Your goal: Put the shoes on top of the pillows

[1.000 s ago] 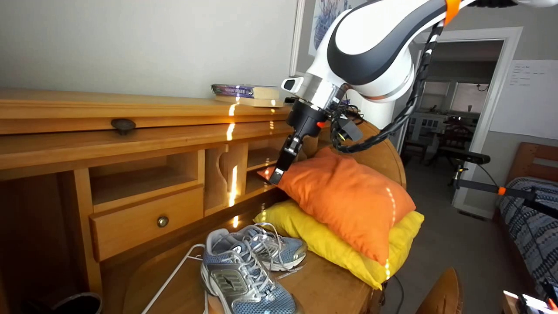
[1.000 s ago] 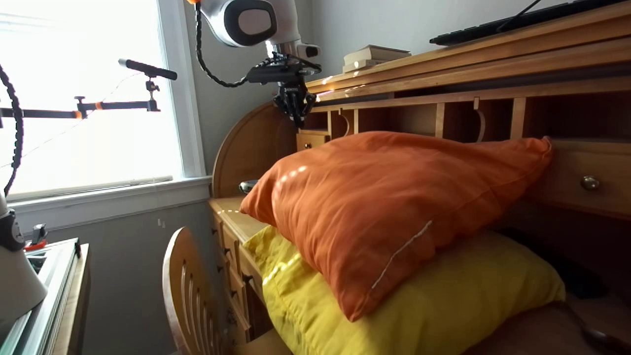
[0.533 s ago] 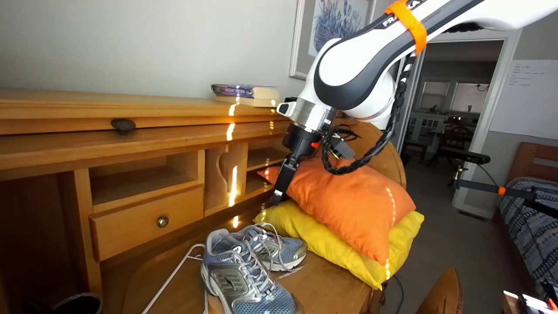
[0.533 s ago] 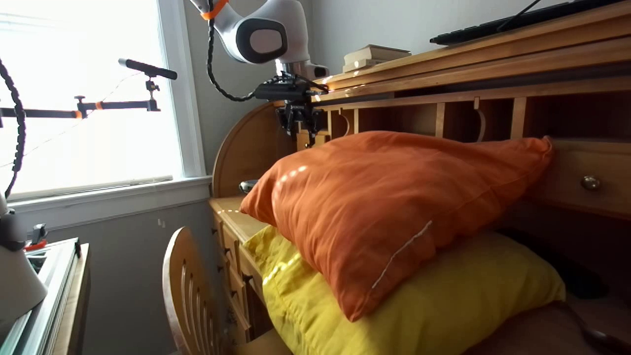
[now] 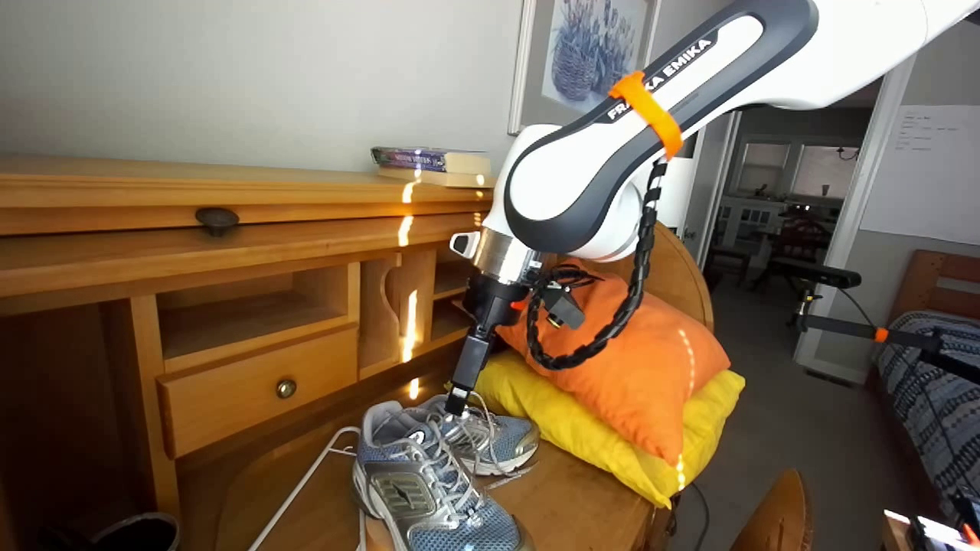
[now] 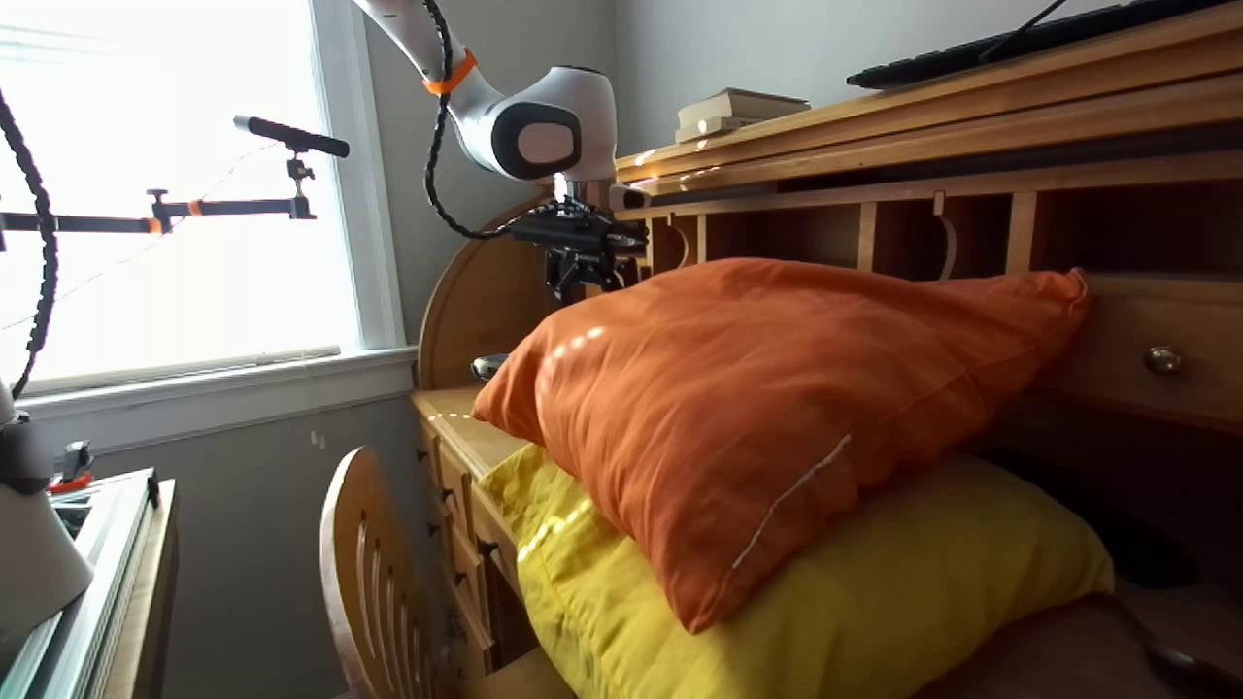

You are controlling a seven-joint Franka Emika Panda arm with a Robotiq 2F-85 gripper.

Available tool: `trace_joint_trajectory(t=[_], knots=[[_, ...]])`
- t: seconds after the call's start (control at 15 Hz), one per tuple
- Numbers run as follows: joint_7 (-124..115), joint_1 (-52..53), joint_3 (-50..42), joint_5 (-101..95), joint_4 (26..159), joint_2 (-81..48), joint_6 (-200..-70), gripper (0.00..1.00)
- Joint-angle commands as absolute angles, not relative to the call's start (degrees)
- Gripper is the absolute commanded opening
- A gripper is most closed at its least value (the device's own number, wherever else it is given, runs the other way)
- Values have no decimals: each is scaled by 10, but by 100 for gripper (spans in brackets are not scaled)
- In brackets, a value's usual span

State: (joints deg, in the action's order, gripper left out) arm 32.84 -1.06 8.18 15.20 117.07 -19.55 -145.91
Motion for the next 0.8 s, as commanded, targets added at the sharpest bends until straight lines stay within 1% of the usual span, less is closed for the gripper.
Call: trace_joint_trajectory(t=[0.0, 0.4, 0.67, 0.73], knots=[[292, -6, 92, 138, 1150, -224, -1481, 100], [286, -11, 114, 138, 1148, -242, -1543, 100], [256, -6, 110, 120, 1153, -253, -1557, 100], [240, -3, 106, 113, 1152, -255, -1550, 92]])
